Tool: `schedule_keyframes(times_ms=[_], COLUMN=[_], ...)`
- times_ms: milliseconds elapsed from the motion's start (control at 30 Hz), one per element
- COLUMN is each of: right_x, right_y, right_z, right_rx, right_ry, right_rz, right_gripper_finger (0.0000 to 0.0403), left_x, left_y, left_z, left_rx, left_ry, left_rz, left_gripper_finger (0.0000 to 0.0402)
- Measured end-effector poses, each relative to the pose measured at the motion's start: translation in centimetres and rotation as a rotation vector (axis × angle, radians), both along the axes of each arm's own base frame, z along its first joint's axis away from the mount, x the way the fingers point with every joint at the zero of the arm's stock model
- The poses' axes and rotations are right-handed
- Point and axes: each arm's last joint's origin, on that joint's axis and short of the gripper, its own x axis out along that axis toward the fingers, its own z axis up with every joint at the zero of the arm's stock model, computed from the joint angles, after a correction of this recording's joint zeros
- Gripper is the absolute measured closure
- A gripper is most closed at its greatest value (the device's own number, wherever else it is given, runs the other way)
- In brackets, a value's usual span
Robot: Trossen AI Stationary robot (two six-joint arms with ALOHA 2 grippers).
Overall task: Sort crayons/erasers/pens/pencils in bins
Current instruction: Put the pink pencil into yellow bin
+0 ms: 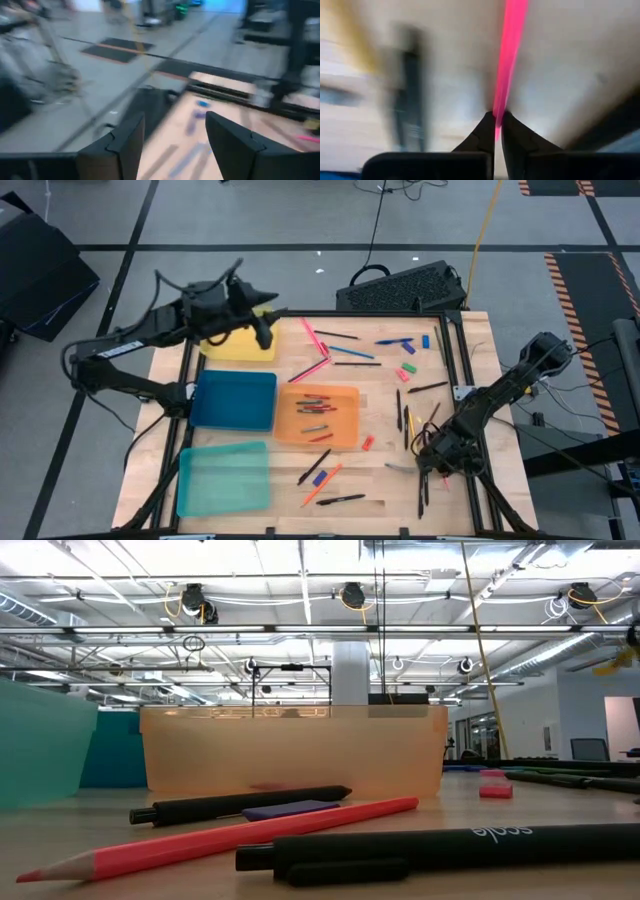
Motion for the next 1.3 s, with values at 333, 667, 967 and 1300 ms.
schedule_keyframes(times_ms=[333, 667, 967, 1300], right_x=[2.5, 5.3, 6.3, 7.0], right_y=[-1.1, -4.7, -6.7, -5.5], right_z=[7.7, 13.3, 13.8, 6.9], right_rx=[-0.38, -0.677, -0.794, -0.855], right_ry=[-0.384, -0.688, -0.717, -0.862], right_rz=[-0.198, -0.023, 0.261, 0.712], right_gripper_finger=[0.0395, 0.0401, 0.0401, 0.0317], left_x=[1.9, 5.5, 7.5, 7.4], left_y=[-0.3, 0.2, 0.5, 0.4], left_z=[-6.2, -8.6, -10.2, -10.3], left_rx=[-0.191, -0.367, -0.417, -0.4], left_ry=[0.028, -0.023, -0.012, 0.005], left_rz=[-0.191, -0.267, -0.296, -0.305], left_gripper_finger=[0.0188, 0.0188, 0.0188, 0.0188])
